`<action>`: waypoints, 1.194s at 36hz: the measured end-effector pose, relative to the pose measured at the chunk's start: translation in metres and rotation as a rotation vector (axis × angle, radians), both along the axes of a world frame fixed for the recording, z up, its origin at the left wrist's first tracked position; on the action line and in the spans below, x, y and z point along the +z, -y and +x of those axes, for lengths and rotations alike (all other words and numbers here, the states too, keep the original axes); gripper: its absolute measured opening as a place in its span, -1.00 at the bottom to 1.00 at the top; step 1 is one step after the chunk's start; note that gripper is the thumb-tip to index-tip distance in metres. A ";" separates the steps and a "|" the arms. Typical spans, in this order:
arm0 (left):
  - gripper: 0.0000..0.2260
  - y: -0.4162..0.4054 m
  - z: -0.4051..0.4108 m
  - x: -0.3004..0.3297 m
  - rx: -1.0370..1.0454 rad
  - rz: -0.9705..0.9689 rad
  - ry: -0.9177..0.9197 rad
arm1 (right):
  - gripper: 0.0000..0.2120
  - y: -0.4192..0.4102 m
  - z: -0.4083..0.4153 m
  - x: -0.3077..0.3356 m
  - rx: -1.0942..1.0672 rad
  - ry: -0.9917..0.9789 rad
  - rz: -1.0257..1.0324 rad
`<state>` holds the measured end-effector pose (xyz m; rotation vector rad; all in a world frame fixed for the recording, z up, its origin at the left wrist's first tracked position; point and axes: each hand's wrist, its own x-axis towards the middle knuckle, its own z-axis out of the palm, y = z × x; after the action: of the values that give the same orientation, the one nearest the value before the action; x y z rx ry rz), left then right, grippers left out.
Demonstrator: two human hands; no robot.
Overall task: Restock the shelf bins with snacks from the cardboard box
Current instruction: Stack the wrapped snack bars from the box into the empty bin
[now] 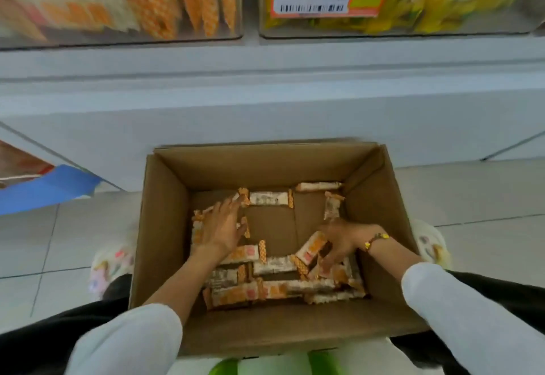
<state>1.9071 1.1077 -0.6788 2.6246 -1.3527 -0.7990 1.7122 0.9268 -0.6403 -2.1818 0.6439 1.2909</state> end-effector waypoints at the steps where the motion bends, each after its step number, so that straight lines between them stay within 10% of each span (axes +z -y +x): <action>1: -0.34 0.002 0.001 -0.007 -0.030 0.073 -0.008 | 0.02 0.000 -0.004 -0.002 0.037 -0.075 0.018; 11: 0.19 0.005 0.008 -0.024 -0.205 0.334 -0.126 | -0.16 -0.017 -0.018 -0.037 0.649 0.200 -0.393; 24: -0.16 -0.010 0.021 -0.024 -0.055 0.254 0.037 | -0.58 -0.028 0.043 -0.044 -0.034 0.415 -0.423; 35: -0.44 -0.009 0.009 -0.021 -0.238 0.355 0.314 | -0.40 -0.012 0.037 -0.013 -0.220 0.342 -0.355; 43: -0.53 -0.010 0.027 0.019 0.096 0.122 0.039 | -0.34 -0.008 0.023 0.018 -0.384 0.399 -0.203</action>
<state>1.9337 1.1179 -0.6593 2.7876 -1.2123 -0.8473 1.7347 0.9352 -0.6220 -2.2380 0.9968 0.5948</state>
